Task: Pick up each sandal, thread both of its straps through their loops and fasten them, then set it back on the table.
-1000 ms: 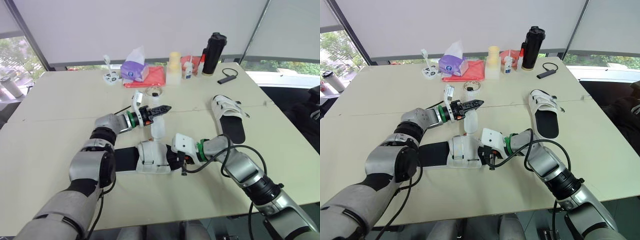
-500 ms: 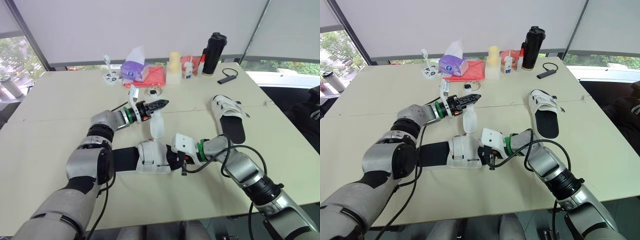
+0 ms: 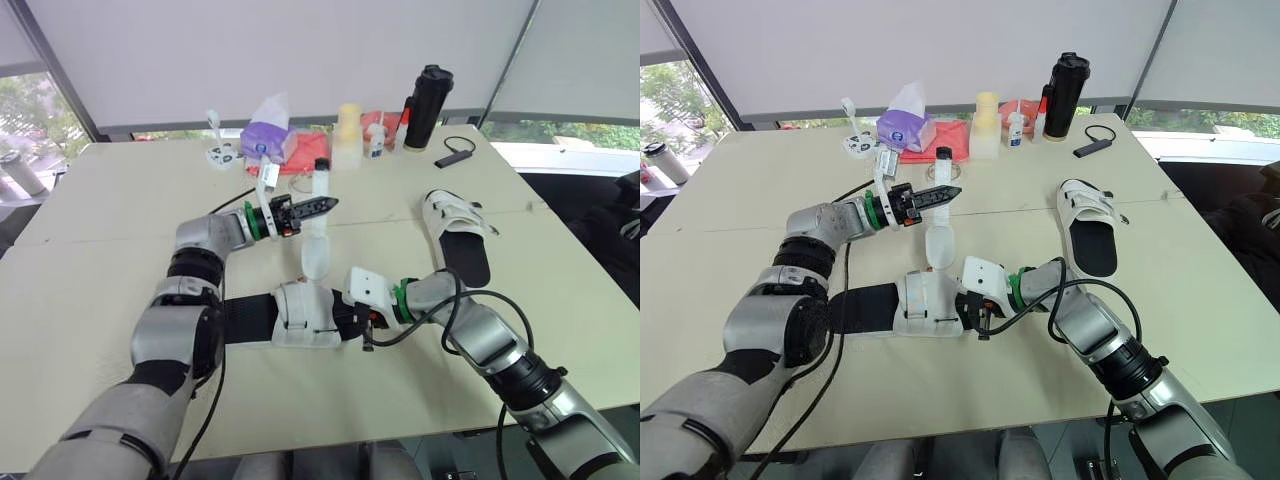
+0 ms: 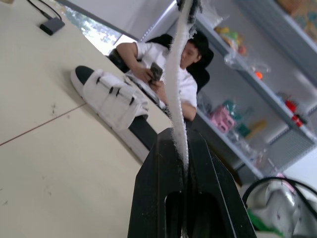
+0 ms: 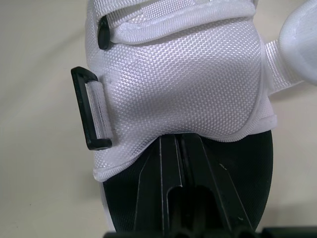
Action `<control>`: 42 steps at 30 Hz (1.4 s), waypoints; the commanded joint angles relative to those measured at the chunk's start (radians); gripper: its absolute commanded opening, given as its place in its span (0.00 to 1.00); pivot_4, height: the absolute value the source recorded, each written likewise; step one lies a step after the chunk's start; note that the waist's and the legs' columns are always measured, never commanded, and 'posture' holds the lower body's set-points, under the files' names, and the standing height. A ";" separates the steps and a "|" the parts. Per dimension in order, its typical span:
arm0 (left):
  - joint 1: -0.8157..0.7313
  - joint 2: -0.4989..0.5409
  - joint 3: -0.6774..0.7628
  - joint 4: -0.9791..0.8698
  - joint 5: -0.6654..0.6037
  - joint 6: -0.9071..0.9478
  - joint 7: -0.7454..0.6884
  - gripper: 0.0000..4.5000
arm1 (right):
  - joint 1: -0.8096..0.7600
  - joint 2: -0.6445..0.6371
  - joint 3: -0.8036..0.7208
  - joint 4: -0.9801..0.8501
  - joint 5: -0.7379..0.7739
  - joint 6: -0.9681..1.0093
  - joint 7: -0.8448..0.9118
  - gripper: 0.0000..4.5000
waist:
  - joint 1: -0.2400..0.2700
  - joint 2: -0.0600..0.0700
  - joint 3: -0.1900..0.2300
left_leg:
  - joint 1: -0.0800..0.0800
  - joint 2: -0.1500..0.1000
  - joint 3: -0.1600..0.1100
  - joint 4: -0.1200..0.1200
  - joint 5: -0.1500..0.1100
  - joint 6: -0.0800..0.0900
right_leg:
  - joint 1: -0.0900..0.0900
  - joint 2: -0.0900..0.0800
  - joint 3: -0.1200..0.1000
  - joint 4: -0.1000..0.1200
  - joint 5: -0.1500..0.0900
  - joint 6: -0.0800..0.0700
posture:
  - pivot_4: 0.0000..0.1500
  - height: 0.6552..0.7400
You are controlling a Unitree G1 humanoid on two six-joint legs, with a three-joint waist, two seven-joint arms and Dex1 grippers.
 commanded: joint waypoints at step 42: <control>0.565 0.373 -0.266 -1.260 -0.337 0.124 -0.030 0.84 | 0.029 -0.024 0.037 0.045 -0.047 -0.003 0.007 0.00 | 0.008 0.001 0.000 | -0.001 0.001 0.000 -0.001 0.000 0.000 | 0.000 -0.001 0.001 -0.003 -0.004 -0.008 | 1.00 1.00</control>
